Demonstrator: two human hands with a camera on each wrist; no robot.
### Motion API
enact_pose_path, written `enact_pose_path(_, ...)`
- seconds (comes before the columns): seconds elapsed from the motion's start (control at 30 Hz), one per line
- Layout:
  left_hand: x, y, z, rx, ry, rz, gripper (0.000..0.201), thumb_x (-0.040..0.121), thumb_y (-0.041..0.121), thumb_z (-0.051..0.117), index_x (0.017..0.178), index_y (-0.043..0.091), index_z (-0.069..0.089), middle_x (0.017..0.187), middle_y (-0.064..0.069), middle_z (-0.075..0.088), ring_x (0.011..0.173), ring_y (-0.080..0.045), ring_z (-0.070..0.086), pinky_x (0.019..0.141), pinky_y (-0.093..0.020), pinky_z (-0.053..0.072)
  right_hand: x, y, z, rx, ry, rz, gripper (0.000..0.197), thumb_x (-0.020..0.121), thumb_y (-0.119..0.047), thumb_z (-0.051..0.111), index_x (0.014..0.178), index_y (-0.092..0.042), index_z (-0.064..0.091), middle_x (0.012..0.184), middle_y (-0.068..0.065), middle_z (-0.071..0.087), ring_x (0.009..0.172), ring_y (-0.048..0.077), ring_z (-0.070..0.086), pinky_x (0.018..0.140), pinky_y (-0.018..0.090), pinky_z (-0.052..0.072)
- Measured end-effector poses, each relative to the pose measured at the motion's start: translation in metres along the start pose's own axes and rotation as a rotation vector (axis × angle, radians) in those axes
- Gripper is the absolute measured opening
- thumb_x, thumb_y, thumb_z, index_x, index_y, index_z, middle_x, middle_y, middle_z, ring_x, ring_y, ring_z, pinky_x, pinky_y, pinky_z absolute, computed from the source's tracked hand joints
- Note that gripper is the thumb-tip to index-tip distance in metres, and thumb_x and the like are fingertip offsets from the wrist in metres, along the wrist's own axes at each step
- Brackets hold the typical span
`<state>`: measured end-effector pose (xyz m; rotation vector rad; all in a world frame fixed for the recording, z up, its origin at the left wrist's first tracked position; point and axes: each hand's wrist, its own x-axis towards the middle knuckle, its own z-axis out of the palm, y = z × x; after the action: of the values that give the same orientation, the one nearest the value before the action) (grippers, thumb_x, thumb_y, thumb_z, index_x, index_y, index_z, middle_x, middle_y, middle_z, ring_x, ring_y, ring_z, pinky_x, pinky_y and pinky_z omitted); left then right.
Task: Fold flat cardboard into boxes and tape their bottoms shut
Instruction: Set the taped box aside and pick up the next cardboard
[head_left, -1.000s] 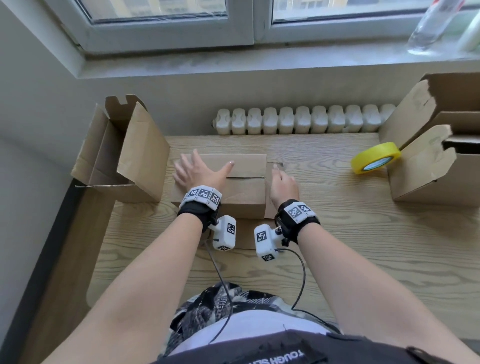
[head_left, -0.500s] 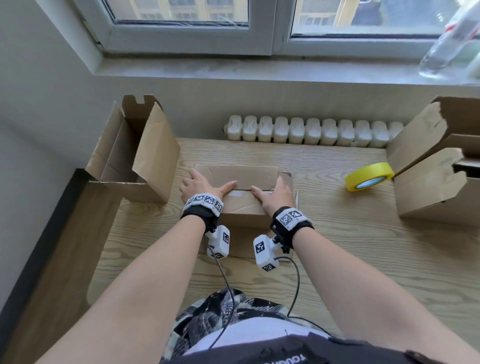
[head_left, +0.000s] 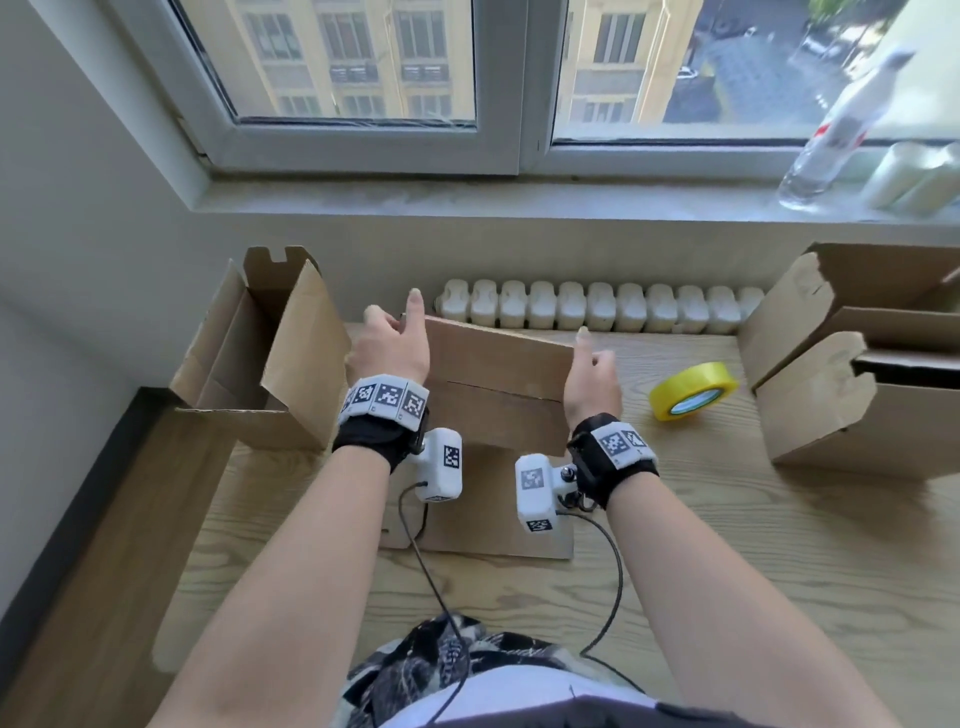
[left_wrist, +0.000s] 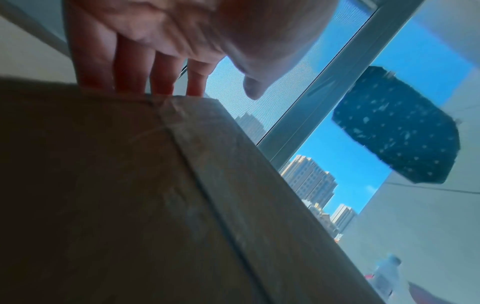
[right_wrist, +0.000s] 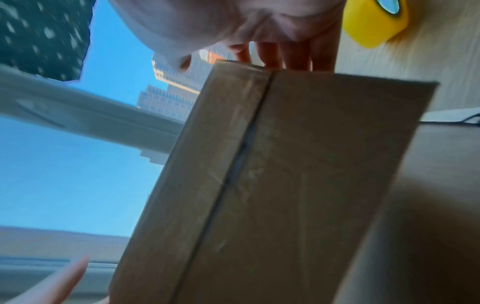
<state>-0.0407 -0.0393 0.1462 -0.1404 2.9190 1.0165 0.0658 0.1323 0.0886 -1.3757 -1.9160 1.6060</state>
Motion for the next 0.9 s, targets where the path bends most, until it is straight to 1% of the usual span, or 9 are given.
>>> enact_pose_path(0.1, 0.006, 0.018, -0.008, -0.089, 0.066, 0.032, 0.047, 0.096, 0.060, 0.039, 0.100, 0.015, 0.052, 0.090, -0.001, 0.057, 0.087, -0.027, 0.054, 0.078, -0.035, 0.043, 0.012, -0.015, -0.019, 0.154, 0.066, 0.003, 0.045, 0.099, -0.058, 0.035, 0.097, -0.015, 0.049, 0.087, 0.000, 0.052, 0.091, 0.025, 0.047, 0.079, 0.034, 0.034)
enact_pose_path(0.2, 0.004, 0.025, -0.005, -0.216, 0.017, 0.040, 0.027, 0.089, 0.036, 0.056, 0.110, 0.018, 0.053, 0.105, 0.000, 0.062, 0.100, -0.026, 0.058, 0.093, -0.039, 0.047, 0.019, -0.021, -0.032, 0.199, 0.058, -0.048, 0.024, 0.093, -0.038, 0.059, 0.103, -0.016, 0.056, 0.089, -0.006, 0.057, 0.097, 0.022, 0.054, 0.083, 0.031, 0.040)
enact_pose_path(0.33, -0.009, 0.018, 0.007, -0.254, -0.164, 0.085, 0.058, 0.084, 0.015, 0.057, 0.140, 0.022, 0.044, 0.131, 0.002, 0.058, 0.119, -0.024, 0.056, 0.103, -0.038, 0.044, 0.025, -0.019, -0.037, 0.105, -0.039, -0.169, 0.054, 0.074, -0.028, 0.069, 0.127, -0.022, 0.061, 0.117, -0.002, 0.066, 0.109, 0.019, 0.061, 0.099, 0.039, 0.049)
enact_pose_path(0.4, -0.010, 0.008, 0.013, -0.242, -0.224, 0.091, 0.074, 0.082, 0.004, 0.056, 0.150, 0.024, 0.032, 0.142, 0.003, 0.050, 0.125, -0.021, 0.052, 0.105, -0.034, 0.043, 0.028, -0.021, -0.037, -0.010, -0.040, -0.235, 0.068, 0.064, -0.035, 0.067, 0.131, -0.026, 0.059, 0.118, -0.004, 0.065, 0.112, 0.023, 0.058, 0.099, 0.043, 0.048)
enact_pose_path(0.47, -0.006, -0.002, 0.017, -0.297, -0.258, 0.068, 0.082, 0.080, -0.002, 0.056, 0.151, 0.024, 0.026, 0.147, 0.000, 0.046, 0.119, -0.016, 0.052, 0.098, -0.029, 0.045, 0.029, -0.025, -0.035, -0.119, -0.050, -0.304, 0.063, 0.066, -0.025, 0.070, 0.128, -0.028, 0.060, 0.108, -0.009, 0.063, 0.109, 0.028, 0.057, 0.096, 0.045, 0.049)
enact_pose_path(0.57, 0.007, -0.010, 0.016, -0.376, -0.274, 0.006, 0.070, 0.082, -0.004, 0.061, 0.142, 0.017, 0.031, 0.130, 0.005, 0.048, 0.107, -0.009, 0.047, 0.086, -0.022, 0.038, 0.030, -0.032, -0.024, -0.200, -0.074, -0.382, 0.054, 0.069, -0.006, 0.069, 0.115, -0.031, 0.055, 0.103, -0.011, 0.061, 0.097, 0.026, 0.061, 0.088, 0.040, 0.051)
enact_pose_path(0.7, 0.042, -0.024, 0.014, -0.487, -0.264, -0.105, 0.057, 0.080, 0.001, 0.065, 0.126, 0.017, 0.036, 0.128, -0.003, 0.051, 0.111, -0.015, 0.051, 0.090, -0.027, 0.041, 0.038, -0.038, 0.007, -0.318, -0.121, -0.390, 0.047, 0.073, -0.006, 0.065, 0.111, -0.029, 0.049, 0.109, -0.006, 0.064, 0.084, 0.018, 0.063, 0.081, 0.033, 0.051)
enact_pose_path(0.8, 0.069, -0.032, 0.019, -0.513, -0.235, -0.154, 0.052, 0.076, 0.016, 0.069, 0.117, 0.024, 0.038, 0.130, -0.005, 0.053, 0.118, -0.019, 0.052, 0.099, -0.035, 0.043, 0.052, -0.035, 0.038, -0.372, -0.156, -0.339, 0.045, 0.077, -0.015, 0.066, 0.116, -0.022, 0.047, 0.113, 0.000, 0.063, 0.090, 0.023, 0.063, 0.080, 0.033, 0.050)
enact_pose_path(0.9, 0.095, -0.037, 0.029, -0.569, -0.212, -0.177, 0.040, 0.086, 0.030, 0.065, 0.117, 0.021, 0.042, 0.126, -0.005, 0.053, 0.114, -0.020, 0.052, 0.094, -0.036, 0.040, 0.068, -0.031, 0.065, -0.355, -0.183, -0.270, 0.054, 0.082, -0.028, 0.071, 0.126, -0.013, 0.044, 0.122, 0.008, 0.060, 0.107, 0.026, 0.060, 0.090, 0.035, 0.048)
